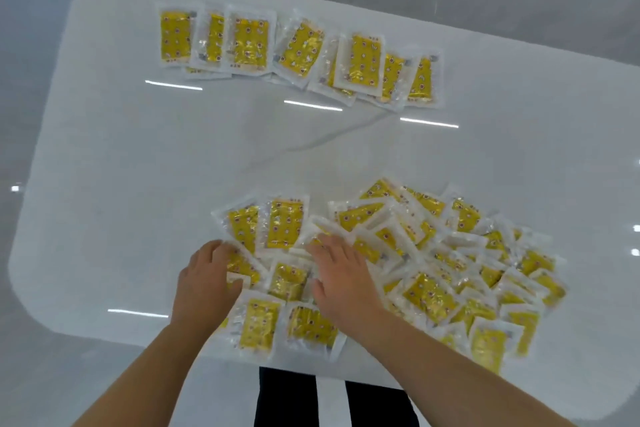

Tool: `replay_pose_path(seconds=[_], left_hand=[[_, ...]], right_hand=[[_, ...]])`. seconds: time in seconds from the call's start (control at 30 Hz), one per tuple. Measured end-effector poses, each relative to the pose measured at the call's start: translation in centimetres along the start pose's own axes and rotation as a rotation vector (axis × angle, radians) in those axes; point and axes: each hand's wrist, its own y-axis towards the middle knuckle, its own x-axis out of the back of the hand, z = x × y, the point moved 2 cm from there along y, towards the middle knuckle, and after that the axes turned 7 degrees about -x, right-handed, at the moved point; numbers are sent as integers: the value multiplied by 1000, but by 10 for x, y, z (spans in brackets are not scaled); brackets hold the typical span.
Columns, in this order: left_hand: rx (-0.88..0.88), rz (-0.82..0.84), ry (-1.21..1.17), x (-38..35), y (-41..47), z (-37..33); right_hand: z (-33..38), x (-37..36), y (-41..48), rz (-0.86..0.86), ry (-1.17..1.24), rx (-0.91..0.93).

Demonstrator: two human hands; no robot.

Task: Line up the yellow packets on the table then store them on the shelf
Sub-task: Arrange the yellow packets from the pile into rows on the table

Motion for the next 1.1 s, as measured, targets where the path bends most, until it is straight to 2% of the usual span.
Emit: replay_pose_path(seconds=[0.23, 0.4, 0.6, 0.73, 0.83, 0.9, 0.97, 1.03, 1.1], left_hand=[[24, 39, 39, 1, 3, 30], [15, 56, 161, -1, 13, 36], [50, 51, 27, 4, 26, 43], [21, 55, 28, 6, 32, 53], [-72, 14, 15, 9, 32, 56], [-133, 28, -229, 16, 30, 55], [-148, 23, -506, 28, 28, 53], [-107, -69, -649, 41, 29, 47], [11, -161, -775, 46, 34, 35]], right_hand=[[44, -30, 15, -92, -71, -82], [65, -42, 33, -137, -135, -76], [76, -45, 46, -81, -210, -70], [85, -49, 54, -41, -239, -52], [91, -54, 59, 31, -119, -24], [94, -55, 61, 62, 50, -28], [95, -50, 62, 95, 323, -93], [97, -42, 64, 139, 581, -155], [99, -36, 69, 168, 728, -188]])
